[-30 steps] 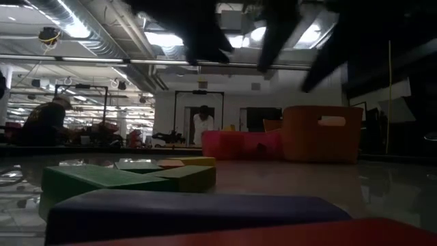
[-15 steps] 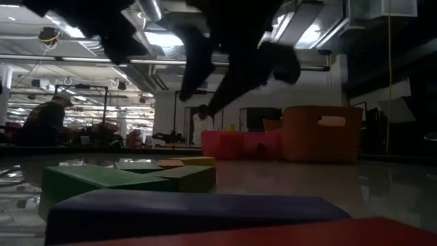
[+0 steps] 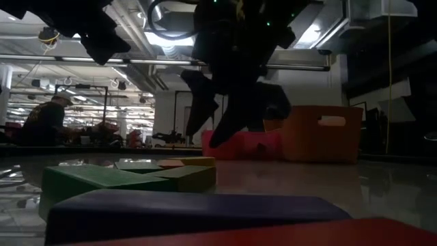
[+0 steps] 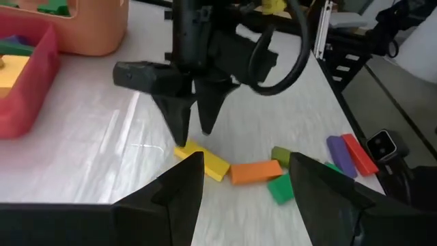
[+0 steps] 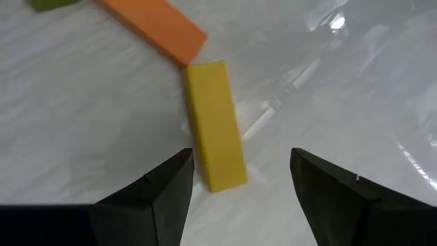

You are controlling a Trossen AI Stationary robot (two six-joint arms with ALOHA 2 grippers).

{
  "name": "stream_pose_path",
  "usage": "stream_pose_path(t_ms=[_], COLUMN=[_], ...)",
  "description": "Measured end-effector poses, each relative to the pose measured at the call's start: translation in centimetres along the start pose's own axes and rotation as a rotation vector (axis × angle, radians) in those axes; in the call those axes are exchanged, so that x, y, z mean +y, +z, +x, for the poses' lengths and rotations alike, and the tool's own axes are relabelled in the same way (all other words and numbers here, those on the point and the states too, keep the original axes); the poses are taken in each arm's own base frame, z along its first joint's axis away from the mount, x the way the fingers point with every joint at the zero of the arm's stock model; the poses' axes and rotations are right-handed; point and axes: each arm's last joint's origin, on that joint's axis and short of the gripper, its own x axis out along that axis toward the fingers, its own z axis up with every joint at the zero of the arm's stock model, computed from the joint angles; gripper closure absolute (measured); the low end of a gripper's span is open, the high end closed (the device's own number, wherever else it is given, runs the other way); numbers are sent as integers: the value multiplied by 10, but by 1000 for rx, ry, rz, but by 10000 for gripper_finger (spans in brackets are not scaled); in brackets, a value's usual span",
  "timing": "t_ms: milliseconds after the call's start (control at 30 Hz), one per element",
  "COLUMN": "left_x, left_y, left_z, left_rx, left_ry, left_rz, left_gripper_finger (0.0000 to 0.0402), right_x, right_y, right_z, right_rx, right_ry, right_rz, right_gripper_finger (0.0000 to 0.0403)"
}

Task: Sort blocks by size
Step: Put the large yellow block into the pink bin

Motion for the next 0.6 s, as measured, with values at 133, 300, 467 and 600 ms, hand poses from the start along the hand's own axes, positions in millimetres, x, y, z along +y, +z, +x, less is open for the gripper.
stream_pose_path(t_ms=[133,300,467,600], left_x=[0,0,0,0], left_y=[0,0,0,0], left_z=[0,0,0,0], left_rx=[-3,-5,-5,-5], left_ry=[6,14,13,13], left_rz=[5,6,6,5], left_gripper_finger=[199,201,201,201], right_x=[0,2,5,5], right_y=[-3,-7,-11,-12], right_z=[6,20,32,33], right_rx=[-21,-14,-3,3], right_ry=[-4,5,25,33], right_rz=[2,4,9,10], right_gripper_finger=[160,160,162,190])
